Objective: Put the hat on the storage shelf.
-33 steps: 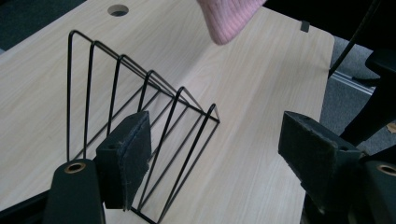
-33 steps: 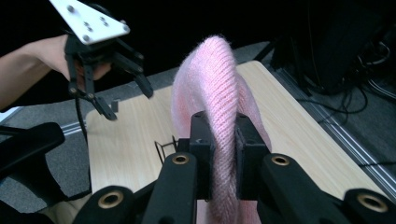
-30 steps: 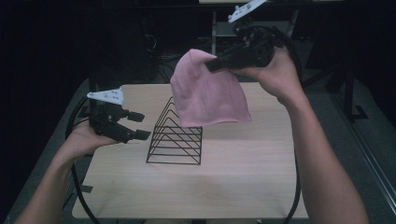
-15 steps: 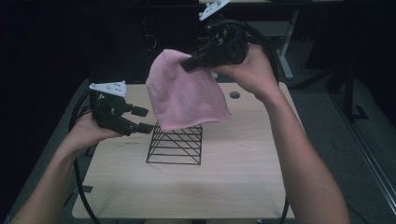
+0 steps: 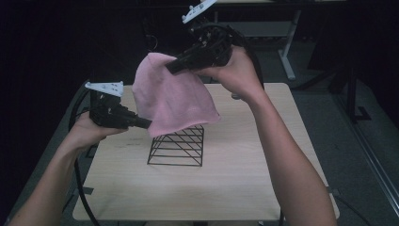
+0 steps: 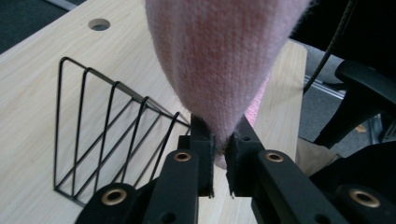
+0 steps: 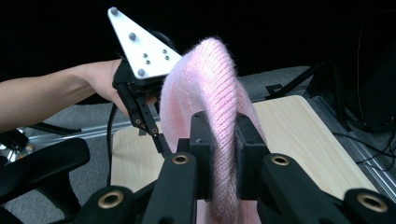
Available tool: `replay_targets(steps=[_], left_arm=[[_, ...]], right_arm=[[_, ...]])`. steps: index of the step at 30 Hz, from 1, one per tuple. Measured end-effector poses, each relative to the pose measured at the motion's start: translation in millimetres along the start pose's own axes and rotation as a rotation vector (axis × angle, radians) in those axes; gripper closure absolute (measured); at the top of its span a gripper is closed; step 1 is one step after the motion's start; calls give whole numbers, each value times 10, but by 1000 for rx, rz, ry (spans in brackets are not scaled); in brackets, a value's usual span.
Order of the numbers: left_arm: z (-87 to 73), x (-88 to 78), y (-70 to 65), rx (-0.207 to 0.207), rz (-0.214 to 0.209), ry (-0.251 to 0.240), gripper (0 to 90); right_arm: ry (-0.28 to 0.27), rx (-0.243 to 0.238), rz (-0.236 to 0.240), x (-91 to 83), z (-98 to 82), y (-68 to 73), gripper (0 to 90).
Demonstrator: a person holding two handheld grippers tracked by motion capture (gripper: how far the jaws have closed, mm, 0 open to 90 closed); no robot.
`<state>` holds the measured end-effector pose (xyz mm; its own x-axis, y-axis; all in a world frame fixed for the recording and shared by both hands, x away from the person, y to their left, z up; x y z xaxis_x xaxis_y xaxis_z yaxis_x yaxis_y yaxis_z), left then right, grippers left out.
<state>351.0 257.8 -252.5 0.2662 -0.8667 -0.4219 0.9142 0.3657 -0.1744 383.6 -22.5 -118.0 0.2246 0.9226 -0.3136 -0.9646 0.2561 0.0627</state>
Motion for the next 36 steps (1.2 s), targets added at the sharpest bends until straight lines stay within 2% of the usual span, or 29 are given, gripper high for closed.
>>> replay_targets(steps=[5,8,18,23,31,36], left_arm=[[-35,-74,27,1,30,11,840],[-69,-90,66,-4,64,30,839],[-176,6,222,-10,131,86,839],[-206,88,265,-9,147,101,839],[-207,224,281,8,154,134,838],[-211,310,304,18,158,154,837]], right_arm=[[-6,14,-18,44,-67,-41,803],[-10,31,-28,91,-141,-95,804],[-5,81,-44,238,-393,-312,803],[-4,108,-47,234,-511,-384,803],[-20,124,-66,139,-655,-431,803],[-19,117,-77,100,-723,-442,802]])
Point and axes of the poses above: each handheld gripper's, and its own axes: x roughly forward along the jaws, z roughly out of its top, y roughly to its left, the point moved 1 cm from there along x, roughly forward along the jaws, and after that the axes turned 14 degrees about -y, right-handed, at the moved point
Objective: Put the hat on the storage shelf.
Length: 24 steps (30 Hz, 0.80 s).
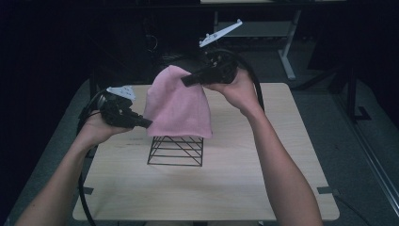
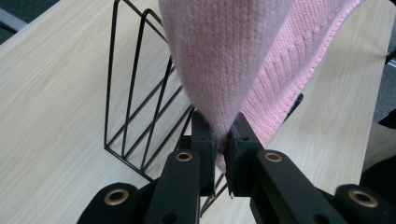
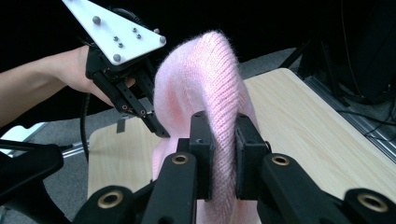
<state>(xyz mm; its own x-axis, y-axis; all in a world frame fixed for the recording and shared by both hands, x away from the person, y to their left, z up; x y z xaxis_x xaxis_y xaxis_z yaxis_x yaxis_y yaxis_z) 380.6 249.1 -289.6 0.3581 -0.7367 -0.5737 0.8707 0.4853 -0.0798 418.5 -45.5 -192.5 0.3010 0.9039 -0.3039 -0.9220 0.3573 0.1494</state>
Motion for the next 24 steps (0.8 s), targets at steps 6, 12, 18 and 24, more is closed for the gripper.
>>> replay_targets(steps=[6,12,18,24], left_arm=[[-32,8,-8,13,12,28,837],[-175,-67,-24,-14,9,14,837],[-295,-96,-55,-24,17,8,838],[-400,-72,-91,-18,27,24,838]], right_arm=[[-11,12,11,18,-76,0,799],[-5,3,49,111,-111,103,795],[10,9,86,191,-154,187,789],[22,11,109,243,-236,247,783]])
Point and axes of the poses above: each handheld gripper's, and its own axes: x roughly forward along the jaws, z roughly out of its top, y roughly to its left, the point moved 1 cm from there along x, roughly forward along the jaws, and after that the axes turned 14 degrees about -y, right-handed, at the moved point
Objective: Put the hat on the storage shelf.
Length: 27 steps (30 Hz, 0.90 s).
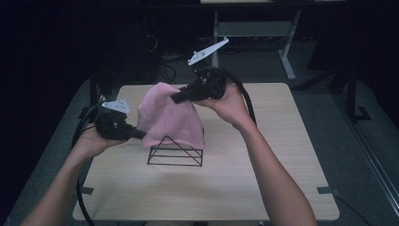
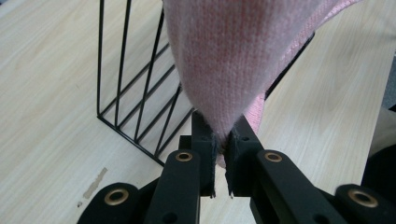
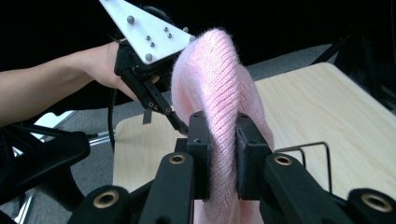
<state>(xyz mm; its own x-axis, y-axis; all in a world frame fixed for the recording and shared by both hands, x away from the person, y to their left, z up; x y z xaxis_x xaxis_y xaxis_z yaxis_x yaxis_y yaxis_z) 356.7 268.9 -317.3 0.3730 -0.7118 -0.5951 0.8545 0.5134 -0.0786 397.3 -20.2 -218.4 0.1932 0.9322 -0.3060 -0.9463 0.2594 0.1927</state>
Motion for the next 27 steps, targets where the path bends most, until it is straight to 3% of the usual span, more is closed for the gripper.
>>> replay_targets(steps=[27], left_arm=[[-289,231,-34,11,9,69,838]], right_arm=[[68,69,56,128,-465,-92,757]])
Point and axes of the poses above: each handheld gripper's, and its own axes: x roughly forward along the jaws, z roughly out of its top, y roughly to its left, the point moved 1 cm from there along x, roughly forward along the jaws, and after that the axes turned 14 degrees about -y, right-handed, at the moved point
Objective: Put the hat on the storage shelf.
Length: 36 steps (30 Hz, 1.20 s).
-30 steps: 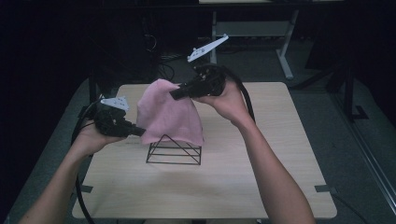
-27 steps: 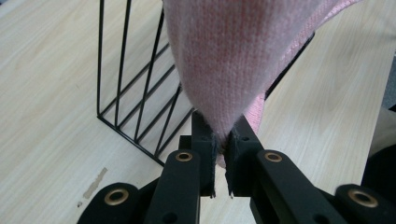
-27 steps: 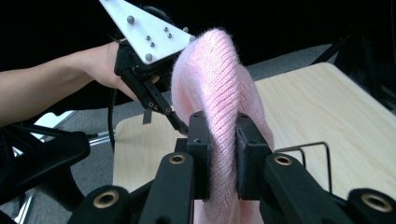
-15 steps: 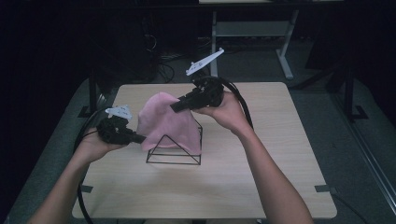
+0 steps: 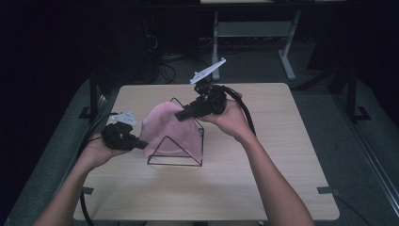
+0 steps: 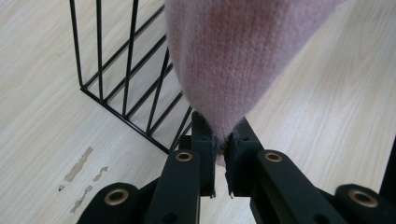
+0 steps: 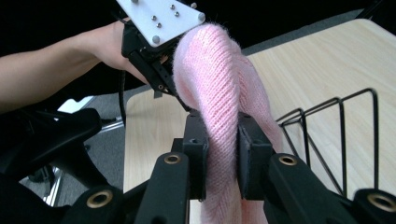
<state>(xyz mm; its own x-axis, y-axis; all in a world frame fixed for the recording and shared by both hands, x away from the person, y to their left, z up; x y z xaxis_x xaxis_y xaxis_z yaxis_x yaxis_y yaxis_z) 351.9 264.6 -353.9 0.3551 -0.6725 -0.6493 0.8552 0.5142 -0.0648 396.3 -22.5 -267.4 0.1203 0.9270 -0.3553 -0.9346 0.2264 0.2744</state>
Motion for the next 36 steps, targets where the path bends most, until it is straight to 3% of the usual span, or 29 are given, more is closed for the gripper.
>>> replay_targets(steps=[10,21,30,34,36], left_arm=[[-98,119,-6,25,15,55,837],[-274,273,45,12,24,108,838],[-367,349,88,13,43,147,843],[-403,363,114,12,55,169,843],[-407,369,117,11,53,165,843]], right_arm=[[46,7,14,80,-163,-19,740],[104,17,25,231,-351,-58,735],[131,11,18,289,-422,-39,671],[145,7,8,275,-445,-18,683],[145,8,11,261,-457,-11,740]])
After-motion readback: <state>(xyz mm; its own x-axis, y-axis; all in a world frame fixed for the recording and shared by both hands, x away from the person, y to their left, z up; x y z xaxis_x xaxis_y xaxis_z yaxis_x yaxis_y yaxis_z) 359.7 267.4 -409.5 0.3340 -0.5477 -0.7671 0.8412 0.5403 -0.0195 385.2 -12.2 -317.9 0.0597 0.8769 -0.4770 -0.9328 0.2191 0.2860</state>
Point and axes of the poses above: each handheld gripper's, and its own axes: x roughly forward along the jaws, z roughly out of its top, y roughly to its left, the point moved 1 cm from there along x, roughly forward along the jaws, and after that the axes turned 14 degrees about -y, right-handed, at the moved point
